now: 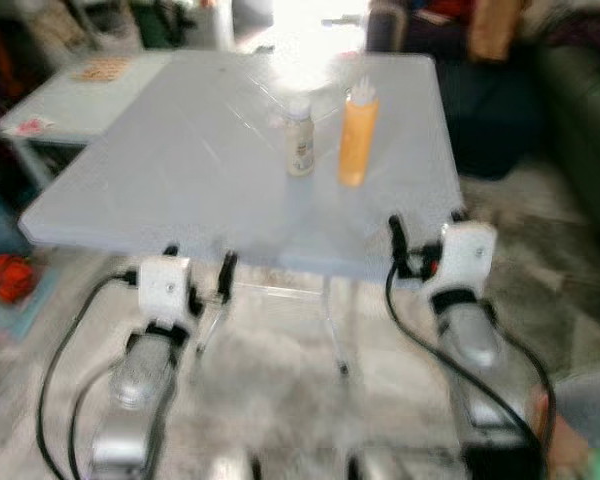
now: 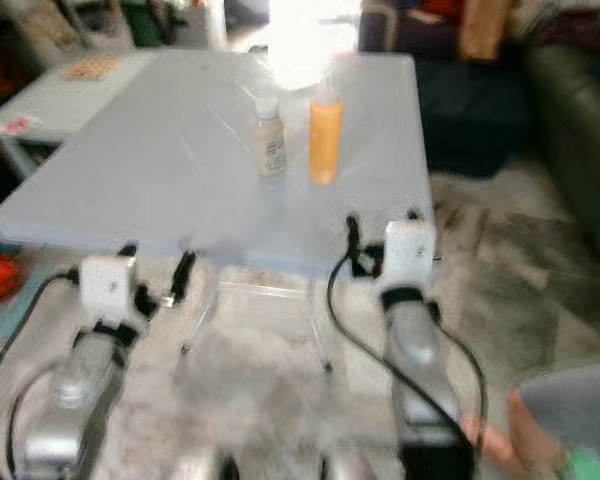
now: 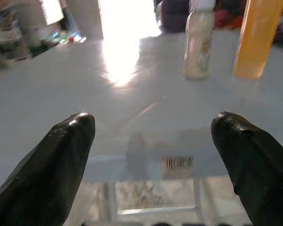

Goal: Restocking fridge

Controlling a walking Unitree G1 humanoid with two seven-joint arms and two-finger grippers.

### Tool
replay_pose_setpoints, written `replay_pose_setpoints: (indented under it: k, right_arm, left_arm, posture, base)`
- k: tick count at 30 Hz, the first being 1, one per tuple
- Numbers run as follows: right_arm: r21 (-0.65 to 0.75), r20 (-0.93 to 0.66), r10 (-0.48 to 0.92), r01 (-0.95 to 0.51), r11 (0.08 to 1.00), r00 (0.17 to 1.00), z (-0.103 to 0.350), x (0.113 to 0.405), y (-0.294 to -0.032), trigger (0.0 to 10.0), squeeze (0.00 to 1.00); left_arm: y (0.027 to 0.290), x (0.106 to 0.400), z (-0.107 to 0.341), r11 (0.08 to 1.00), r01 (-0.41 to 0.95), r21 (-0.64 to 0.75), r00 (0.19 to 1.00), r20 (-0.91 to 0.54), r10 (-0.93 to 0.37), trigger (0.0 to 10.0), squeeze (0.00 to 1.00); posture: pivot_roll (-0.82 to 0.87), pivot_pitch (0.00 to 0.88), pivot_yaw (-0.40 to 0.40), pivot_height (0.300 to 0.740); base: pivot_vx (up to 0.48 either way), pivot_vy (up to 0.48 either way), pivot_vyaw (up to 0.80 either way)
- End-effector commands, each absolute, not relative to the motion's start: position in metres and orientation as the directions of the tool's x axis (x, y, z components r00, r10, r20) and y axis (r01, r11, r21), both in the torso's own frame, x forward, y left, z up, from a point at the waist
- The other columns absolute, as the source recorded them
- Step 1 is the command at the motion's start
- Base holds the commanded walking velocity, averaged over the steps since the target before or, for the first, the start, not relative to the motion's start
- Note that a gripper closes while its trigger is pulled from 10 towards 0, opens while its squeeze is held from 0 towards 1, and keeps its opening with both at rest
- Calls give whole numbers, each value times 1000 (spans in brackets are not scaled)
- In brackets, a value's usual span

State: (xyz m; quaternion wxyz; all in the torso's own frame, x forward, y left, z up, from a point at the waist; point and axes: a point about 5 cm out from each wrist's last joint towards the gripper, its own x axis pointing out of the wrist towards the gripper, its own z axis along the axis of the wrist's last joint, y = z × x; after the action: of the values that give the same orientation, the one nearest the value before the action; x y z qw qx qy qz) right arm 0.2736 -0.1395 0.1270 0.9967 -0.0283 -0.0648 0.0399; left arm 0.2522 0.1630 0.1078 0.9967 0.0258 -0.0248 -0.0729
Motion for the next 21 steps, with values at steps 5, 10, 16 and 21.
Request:
replay_pose_setpoints:
  k: [5,10,16,21]
  right_arm:
    - [-81,181,87,-74,994,980,142,279,-138,10000,0]
    - [-74,175,81,-69,995,981,142,278,-142,10000,0]
    - [-80,175,78,-65,995,981,143,277,-144,10000,0]
    - [-84,178,85,-71,994,980,144,278,-142,10000,0]
  left_arm:
    - [150,255,111,976,215,21,973,86,-216,10000,0]
    - [147,256,111,976,219,4,972,91,-218,10000,0]
    - [144,255,111,972,234,-6,968,93,-232,10000,0]
    - [144,256,110,971,238,-7,967,92,-236,10000,0]
  posture:
    - [61,18,35,740]
    - [54,23,38,740]
    - [47,32,36,740]
    - [46,36,37,740]
  base:
    - [50,0,0]
    - [288,0,0]
    - [333,0,0]
    - [353,0,0]
